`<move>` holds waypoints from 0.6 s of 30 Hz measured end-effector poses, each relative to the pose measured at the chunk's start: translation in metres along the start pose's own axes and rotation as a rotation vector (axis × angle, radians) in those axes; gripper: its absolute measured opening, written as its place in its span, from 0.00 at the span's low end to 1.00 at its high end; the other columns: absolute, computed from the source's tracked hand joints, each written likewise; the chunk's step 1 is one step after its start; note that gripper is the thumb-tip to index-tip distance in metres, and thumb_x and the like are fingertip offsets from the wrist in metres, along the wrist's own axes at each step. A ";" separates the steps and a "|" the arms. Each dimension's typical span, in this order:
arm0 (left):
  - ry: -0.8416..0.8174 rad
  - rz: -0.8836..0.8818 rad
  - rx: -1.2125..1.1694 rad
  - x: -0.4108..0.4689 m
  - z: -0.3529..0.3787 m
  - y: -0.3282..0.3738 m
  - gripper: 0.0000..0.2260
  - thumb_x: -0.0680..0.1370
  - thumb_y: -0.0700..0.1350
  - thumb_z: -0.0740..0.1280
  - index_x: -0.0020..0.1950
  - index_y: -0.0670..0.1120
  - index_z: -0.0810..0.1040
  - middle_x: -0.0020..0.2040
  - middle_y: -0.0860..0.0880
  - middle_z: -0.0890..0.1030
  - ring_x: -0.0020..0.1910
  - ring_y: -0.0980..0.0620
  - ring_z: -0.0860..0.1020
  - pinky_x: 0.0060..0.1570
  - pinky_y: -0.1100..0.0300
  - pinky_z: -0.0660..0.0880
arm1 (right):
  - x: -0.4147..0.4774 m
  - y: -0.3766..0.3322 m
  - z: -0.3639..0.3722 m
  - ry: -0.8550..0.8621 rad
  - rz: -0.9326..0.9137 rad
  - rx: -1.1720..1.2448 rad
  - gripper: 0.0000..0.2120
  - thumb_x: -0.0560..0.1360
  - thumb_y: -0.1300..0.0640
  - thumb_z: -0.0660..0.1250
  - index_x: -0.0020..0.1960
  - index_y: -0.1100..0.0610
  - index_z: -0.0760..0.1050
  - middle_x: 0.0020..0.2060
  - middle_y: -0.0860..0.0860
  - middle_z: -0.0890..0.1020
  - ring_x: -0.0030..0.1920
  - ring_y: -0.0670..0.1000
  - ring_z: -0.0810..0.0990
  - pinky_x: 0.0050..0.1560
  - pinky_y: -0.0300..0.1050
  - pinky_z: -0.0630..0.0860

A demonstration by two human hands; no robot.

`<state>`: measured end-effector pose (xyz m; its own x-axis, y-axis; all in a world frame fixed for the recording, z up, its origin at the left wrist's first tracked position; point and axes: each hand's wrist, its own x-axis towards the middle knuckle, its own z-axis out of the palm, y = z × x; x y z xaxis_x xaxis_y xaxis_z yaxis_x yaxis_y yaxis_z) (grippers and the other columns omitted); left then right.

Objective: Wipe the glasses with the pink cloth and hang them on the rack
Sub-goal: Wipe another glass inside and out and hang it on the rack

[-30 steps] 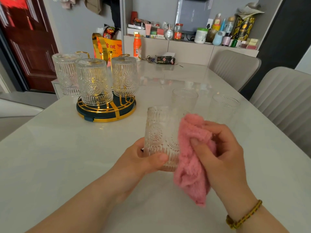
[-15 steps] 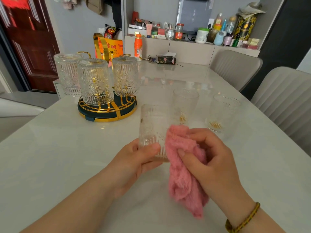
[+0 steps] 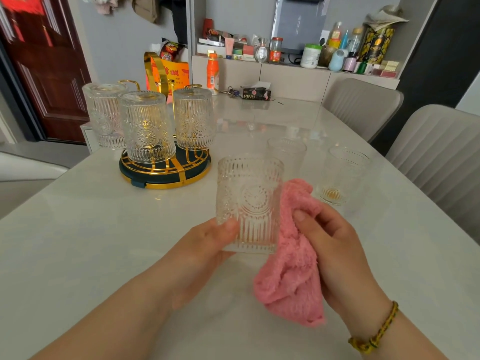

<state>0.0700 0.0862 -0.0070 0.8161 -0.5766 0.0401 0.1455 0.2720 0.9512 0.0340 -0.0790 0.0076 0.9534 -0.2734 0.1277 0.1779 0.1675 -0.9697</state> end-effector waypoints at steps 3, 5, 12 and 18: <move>0.096 0.016 0.076 0.002 0.000 0.000 0.42 0.49 0.67 0.75 0.58 0.46 0.76 0.52 0.49 0.83 0.53 0.52 0.81 0.52 0.63 0.77 | -0.002 -0.001 0.000 -0.006 -0.069 -0.021 0.06 0.58 0.54 0.67 0.35 0.53 0.75 0.28 0.43 0.79 0.32 0.43 0.77 0.32 0.35 0.75; 0.210 0.036 0.115 0.004 0.000 0.002 0.37 0.54 0.64 0.75 0.58 0.49 0.74 0.47 0.51 0.85 0.48 0.53 0.83 0.48 0.63 0.79 | -0.002 -0.002 0.000 -0.009 -0.134 -0.060 0.05 0.63 0.60 0.68 0.36 0.55 0.74 0.27 0.42 0.79 0.30 0.40 0.77 0.30 0.32 0.74; 0.253 -0.006 0.314 0.006 0.002 -0.007 0.36 0.55 0.59 0.75 0.60 0.52 0.70 0.51 0.54 0.82 0.47 0.61 0.81 0.45 0.68 0.76 | -0.006 0.008 0.008 -0.050 -0.345 -0.290 0.08 0.61 0.52 0.71 0.38 0.43 0.76 0.44 0.30 0.79 0.43 0.34 0.79 0.41 0.26 0.73; 0.116 -0.006 0.160 0.004 0.000 -0.007 0.48 0.44 0.65 0.78 0.61 0.49 0.73 0.54 0.49 0.83 0.52 0.50 0.81 0.48 0.59 0.79 | -0.006 -0.001 0.004 -0.005 -0.373 -0.272 0.08 0.61 0.51 0.71 0.39 0.44 0.75 0.42 0.32 0.80 0.42 0.35 0.78 0.40 0.27 0.73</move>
<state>0.0722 0.0815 -0.0134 0.8758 -0.4826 0.0071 0.0677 0.1375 0.9882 0.0290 -0.0733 0.0084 0.8374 -0.2630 0.4791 0.4395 -0.1969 -0.8764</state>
